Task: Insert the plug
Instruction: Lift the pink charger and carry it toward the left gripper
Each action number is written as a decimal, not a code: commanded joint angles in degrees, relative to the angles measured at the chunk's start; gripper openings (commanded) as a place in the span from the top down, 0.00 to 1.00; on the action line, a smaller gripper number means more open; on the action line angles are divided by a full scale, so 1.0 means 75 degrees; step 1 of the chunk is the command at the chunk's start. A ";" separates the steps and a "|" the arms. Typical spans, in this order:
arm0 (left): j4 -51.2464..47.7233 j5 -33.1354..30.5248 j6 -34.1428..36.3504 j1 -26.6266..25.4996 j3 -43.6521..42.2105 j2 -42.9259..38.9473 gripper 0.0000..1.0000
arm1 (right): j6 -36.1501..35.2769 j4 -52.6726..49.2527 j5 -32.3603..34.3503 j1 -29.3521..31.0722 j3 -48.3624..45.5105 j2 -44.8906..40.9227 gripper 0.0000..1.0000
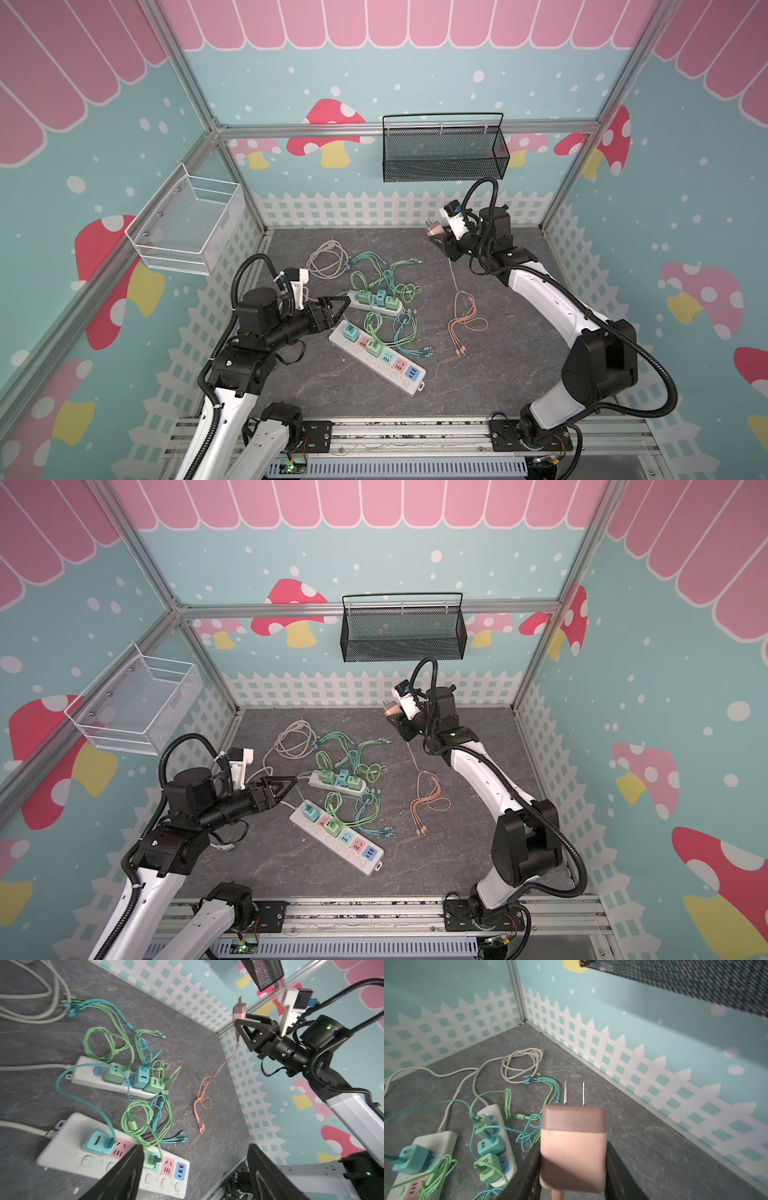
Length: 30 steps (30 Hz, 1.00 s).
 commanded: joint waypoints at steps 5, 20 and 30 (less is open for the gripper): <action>0.1171 0.1103 -0.0339 0.0005 0.0515 0.0491 0.22 | -0.1709 0.0170 -0.0892 0.0945 -0.0558 -0.0850 0.76; 0.1165 0.1271 0.0084 -0.0827 0.0794 0.1245 0.25 | -0.2411 0.0042 -0.1499 0.2317 -0.1034 -0.1622 0.75; 0.1141 0.0916 0.0446 -0.1416 0.1141 0.1745 0.31 | -0.2367 0.0030 -0.1411 0.2891 -0.1183 -0.1786 0.75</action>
